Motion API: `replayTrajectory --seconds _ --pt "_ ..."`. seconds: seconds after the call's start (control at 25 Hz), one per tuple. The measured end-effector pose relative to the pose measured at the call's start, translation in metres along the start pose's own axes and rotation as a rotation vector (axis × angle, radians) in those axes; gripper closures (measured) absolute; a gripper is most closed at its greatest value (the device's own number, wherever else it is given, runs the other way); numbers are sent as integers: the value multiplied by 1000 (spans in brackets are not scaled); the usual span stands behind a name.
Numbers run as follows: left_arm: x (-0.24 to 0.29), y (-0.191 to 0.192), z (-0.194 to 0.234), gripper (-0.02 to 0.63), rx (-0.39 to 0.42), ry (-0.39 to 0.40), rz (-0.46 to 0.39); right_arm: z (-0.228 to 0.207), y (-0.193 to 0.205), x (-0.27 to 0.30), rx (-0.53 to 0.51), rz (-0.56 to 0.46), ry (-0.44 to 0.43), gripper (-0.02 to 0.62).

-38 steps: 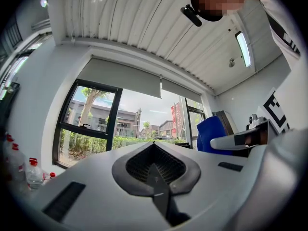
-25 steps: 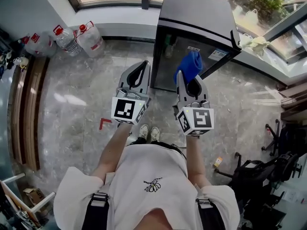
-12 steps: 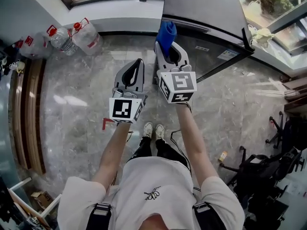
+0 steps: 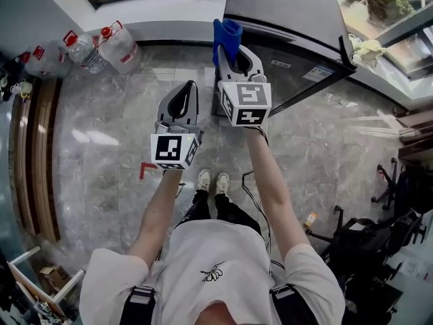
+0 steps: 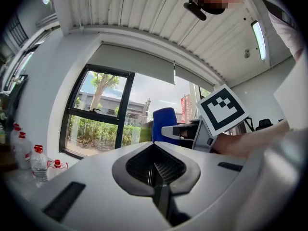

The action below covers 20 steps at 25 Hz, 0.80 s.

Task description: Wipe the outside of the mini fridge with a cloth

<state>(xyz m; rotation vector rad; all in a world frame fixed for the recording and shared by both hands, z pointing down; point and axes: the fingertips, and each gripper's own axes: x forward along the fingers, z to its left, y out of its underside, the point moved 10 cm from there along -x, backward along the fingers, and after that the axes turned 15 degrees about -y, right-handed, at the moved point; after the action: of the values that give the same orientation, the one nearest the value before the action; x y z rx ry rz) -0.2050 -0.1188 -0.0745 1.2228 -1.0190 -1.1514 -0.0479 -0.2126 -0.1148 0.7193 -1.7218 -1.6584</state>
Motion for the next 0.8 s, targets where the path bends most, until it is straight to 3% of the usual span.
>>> replayTrajectory --seconds 0.36,0.56,0.8 --pt "12 15 -30 603 -3 22 14 -28 14 -21 -11 2 29 514" --pt "17 22 -81 603 23 33 0 -60 22 -52 15 -15 26 514" --pt "22 20 -126 603 13 48 -23 -94 30 -92 56 -27 82 514"
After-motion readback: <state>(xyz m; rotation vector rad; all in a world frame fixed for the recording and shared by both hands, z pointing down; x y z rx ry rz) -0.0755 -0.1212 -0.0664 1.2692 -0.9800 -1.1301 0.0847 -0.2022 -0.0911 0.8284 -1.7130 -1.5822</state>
